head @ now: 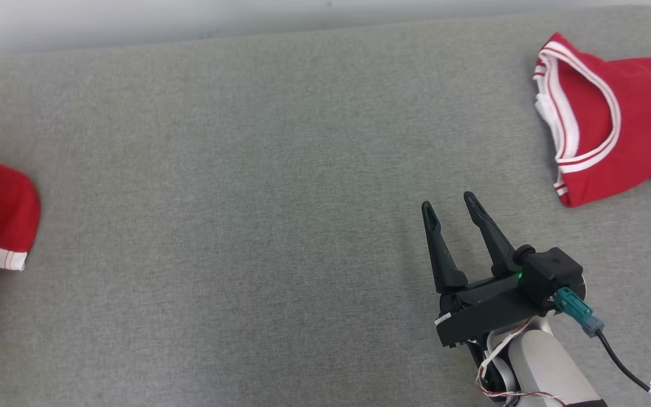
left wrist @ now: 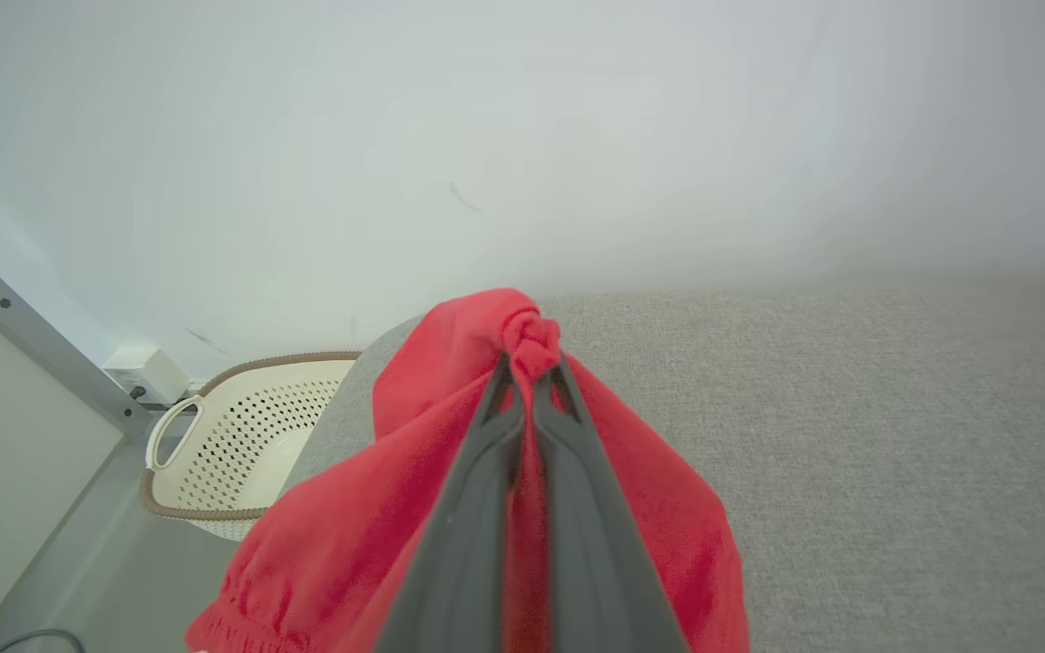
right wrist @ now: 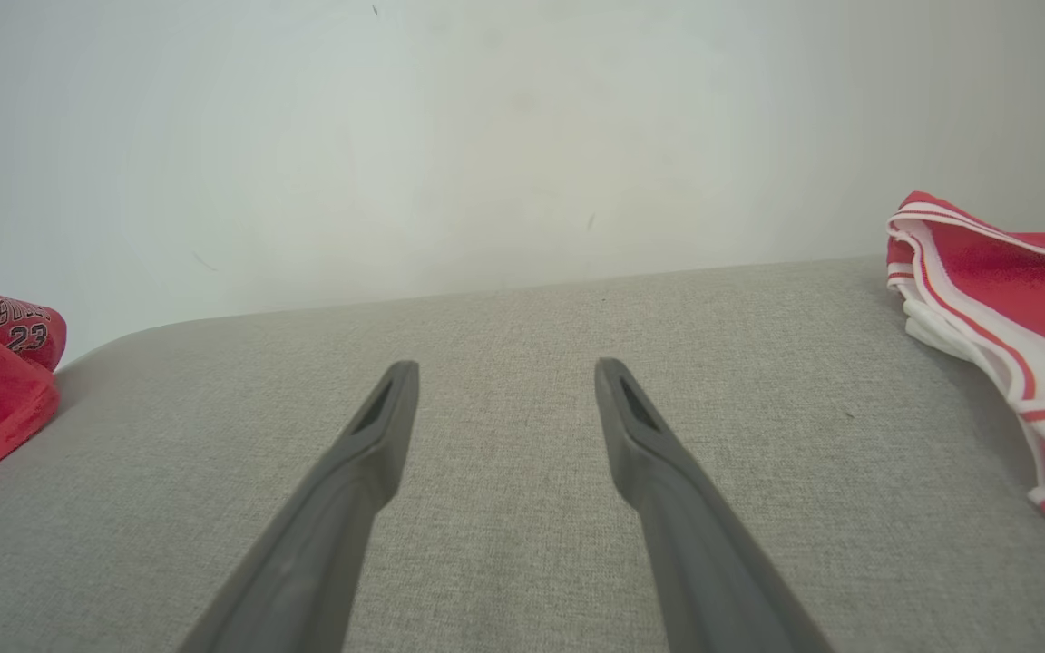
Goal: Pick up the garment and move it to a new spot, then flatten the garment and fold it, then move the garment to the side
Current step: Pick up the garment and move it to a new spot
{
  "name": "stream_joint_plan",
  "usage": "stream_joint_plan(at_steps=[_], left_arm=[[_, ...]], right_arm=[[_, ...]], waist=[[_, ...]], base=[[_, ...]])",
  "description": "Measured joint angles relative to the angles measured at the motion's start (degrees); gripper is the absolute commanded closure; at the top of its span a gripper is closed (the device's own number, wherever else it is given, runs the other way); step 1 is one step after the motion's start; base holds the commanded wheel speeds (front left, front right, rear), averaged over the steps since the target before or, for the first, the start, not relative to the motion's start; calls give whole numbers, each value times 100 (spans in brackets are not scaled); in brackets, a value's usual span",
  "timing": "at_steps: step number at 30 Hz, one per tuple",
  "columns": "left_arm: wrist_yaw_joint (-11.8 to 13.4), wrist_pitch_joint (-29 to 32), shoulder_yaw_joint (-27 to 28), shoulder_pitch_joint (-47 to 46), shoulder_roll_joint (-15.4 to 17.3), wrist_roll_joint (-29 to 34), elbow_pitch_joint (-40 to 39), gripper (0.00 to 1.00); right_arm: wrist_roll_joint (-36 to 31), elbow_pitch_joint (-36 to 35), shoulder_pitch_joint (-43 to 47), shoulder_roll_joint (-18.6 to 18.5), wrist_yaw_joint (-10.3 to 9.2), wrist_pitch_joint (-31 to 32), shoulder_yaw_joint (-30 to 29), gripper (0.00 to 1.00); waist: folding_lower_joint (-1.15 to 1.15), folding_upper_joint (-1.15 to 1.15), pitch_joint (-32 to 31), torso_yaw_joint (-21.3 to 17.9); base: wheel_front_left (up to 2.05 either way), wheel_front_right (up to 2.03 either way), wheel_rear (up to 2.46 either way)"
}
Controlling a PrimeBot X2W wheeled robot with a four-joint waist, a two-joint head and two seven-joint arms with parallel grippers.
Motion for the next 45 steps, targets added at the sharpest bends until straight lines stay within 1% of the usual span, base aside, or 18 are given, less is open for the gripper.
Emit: stream_joint_plan(at_steps=[3,5,11,21,29,36,42,45], left_arm=[[33,67,-125,-31,-68,57,-370,100],[33,169,-254,-40,-100,133,-756,100],[-47,452,-522,-15,-119,147,-1625,100],[-99,1104,-1065,417,-374,71,-3334,100],[-68,1530,-1462,818,-649,-9,-4400,100],[3,1671,-1817,1022,-1051,-57,-4731,100],[109,1616,-1954,1214,-1359,-181,-4678,100],[165,1510,-1973,1370,-1444,-238,-4547,100]], right_arm=[[8,-1,43,24,0,0,-41,0],[48,-3,49,58,0,-1,-55,0],[71,-21,130,112,0,-1,-122,0],[90,-56,302,178,0,0,-219,0],[90,-36,405,207,0,-1,-216,0],[90,-9,455,223,0,-1,-203,0],[98,-16,459,236,0,-1,-193,0],[107,-5,476,238,0,-1,-199,0]], waist=[[0,0,-90,-60],[0,0,-164,-140],[0,0,-314,-326],[0,0,-539,-634],[0,0,-758,-802],[0,0,-892,-898],[0,0,-914,-999],[0,0,-889,-1053]], base=[[0,0,0],[0,0,0],[0,0,0],[0,0,0],[0,0,0],[0,0,0],[0,0,0],[0,0,0]])
